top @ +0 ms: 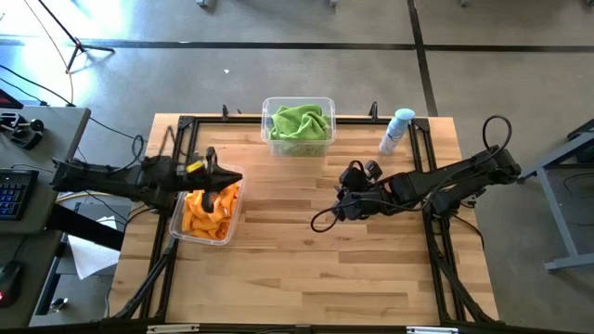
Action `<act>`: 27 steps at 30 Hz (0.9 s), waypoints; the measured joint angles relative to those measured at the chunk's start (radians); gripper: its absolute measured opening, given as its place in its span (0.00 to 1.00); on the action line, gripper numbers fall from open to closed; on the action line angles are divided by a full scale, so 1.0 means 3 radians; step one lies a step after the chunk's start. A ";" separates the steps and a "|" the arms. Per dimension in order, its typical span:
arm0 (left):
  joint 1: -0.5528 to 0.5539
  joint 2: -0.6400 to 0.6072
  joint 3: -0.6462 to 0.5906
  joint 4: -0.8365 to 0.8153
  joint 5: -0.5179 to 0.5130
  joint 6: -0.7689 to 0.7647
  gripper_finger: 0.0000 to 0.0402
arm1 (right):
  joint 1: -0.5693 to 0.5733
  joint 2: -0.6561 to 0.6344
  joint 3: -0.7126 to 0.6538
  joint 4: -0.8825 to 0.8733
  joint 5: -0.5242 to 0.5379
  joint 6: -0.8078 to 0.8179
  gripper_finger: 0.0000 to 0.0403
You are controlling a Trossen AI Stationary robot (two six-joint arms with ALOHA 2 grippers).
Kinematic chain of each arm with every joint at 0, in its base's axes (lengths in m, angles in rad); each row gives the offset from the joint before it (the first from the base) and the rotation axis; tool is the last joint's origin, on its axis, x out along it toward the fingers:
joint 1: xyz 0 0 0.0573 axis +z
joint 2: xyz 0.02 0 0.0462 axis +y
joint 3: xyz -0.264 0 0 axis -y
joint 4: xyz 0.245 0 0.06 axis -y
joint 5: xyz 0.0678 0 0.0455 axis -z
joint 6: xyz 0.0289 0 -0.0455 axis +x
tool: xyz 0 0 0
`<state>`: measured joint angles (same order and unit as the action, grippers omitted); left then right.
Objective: Sort microfiber towel by color & place in baskets
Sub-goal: Return to Home Position
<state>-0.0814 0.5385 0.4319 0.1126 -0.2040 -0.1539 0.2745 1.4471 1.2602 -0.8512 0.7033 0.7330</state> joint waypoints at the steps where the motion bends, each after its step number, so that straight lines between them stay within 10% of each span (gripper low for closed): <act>1: 0.0000 -0.0086 -0.0153 0.0248 0.0075 0.0050 0.00 | 0.0000 0.0000 0.0000 -0.0007 0.0000 0.0000 0.35; 8: 0.0000 -0.0641 -0.0891 0.1096 0.0358 0.0286 0.00 | 0.0000 0.0000 0.0000 -0.0019 0.0000 0.0000 0.35; 27: 0.0000 -0.1780 -0.1135 0.0229 0.0490 0.0264 0.00 | 0.0000 0.0000 0.0000 -0.0087 0.0003 0.0000 0.35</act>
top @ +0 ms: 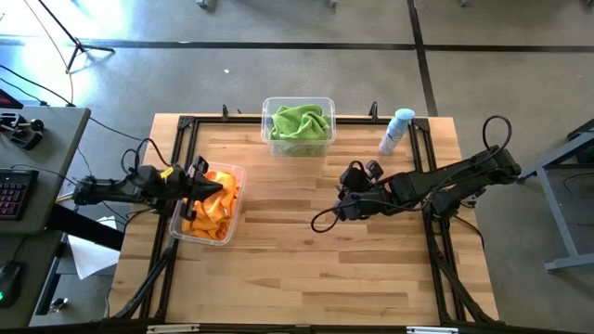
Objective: Sort microfiber towel by color & place in baskets
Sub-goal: Return to Home Position
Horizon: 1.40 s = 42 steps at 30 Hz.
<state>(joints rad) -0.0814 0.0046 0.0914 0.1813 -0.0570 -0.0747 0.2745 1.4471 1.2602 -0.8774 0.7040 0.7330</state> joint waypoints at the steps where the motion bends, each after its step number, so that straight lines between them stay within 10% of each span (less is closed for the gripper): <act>1: 0.0000 -0.0002 -0.0002 -0.0035 -0.0001 -0.0001 0.00 | 0.0000 0.0000 0.0000 -0.0006 -0.0001 0.0000 0.35; 42: 0.0000 -0.0001 -0.0001 -0.0820 0.0140 -0.0178 0.00 | -0.0001 0.0000 0.0000 -0.0056 0.0084 -0.0032 0.35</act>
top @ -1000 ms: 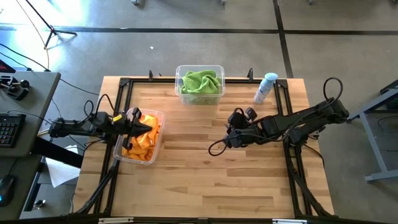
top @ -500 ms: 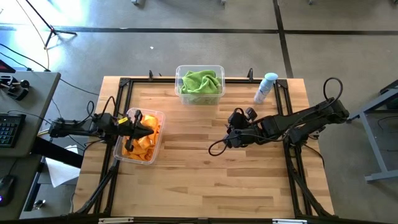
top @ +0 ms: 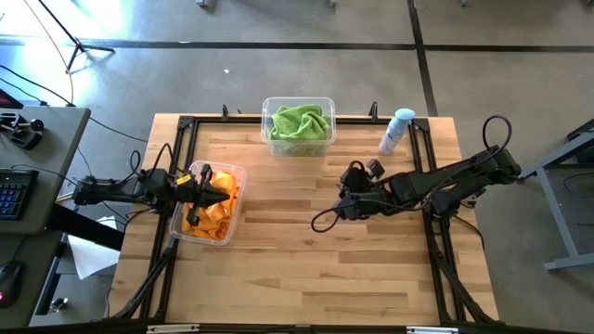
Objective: Sort microfiber towel by color & place in baskets
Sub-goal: Return to Home Position
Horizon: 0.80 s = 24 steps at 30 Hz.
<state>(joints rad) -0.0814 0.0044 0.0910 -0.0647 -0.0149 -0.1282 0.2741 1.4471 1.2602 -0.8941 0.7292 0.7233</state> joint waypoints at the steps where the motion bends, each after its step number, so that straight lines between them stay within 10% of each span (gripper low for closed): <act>1: 0.0000 0.0000 0.0000 0.0000 0.0000 0.0001 0.00 | 0.0000 0.0000 0.0000 -0.0035 0.0000 -0.0024 0.35; 14: 0.0001 0.0000 0.0000 0.0001 0.0000 0.0001 0.00 | 0.0001 0.0000 0.0000 -0.0424 -0.0425 -0.0505 0.02; 24: 0.0001 0.0000 0.0000 0.0003 0.0001 0.0001 0.00 | 0.0004 -0.0224 -0.0772 0.0414 -0.0895 -0.0833 0.01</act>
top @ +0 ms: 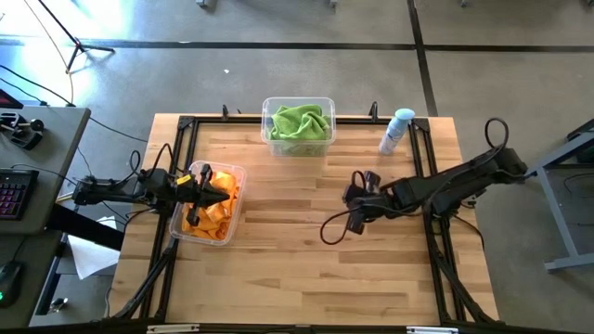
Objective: Sort microfiber towel by color & place in baskets
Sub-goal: Return to Home Position
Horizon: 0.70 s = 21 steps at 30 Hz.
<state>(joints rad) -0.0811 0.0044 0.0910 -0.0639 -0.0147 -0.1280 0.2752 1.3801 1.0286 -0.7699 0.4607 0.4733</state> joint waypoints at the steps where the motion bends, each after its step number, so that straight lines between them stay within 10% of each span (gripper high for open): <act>1: 0.0000 0.0000 0.0000 0.0000 0.0000 0.0000 0.00 | 0.0000 -0.0065 -0.0150 0.0198 -0.0072 -0.0022 0.01; 21: 0.0000 0.0000 0.0000 0.0000 0.0000 0.0000 0.00 | -0.0003 -0.2580 -0.2404 0.2552 -0.0763 -0.0629 0.00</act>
<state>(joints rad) -0.0811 0.0044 0.0910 -0.0639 -0.0147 -0.1280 0.2745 0.6060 0.3075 -0.0045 0.2319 0.2846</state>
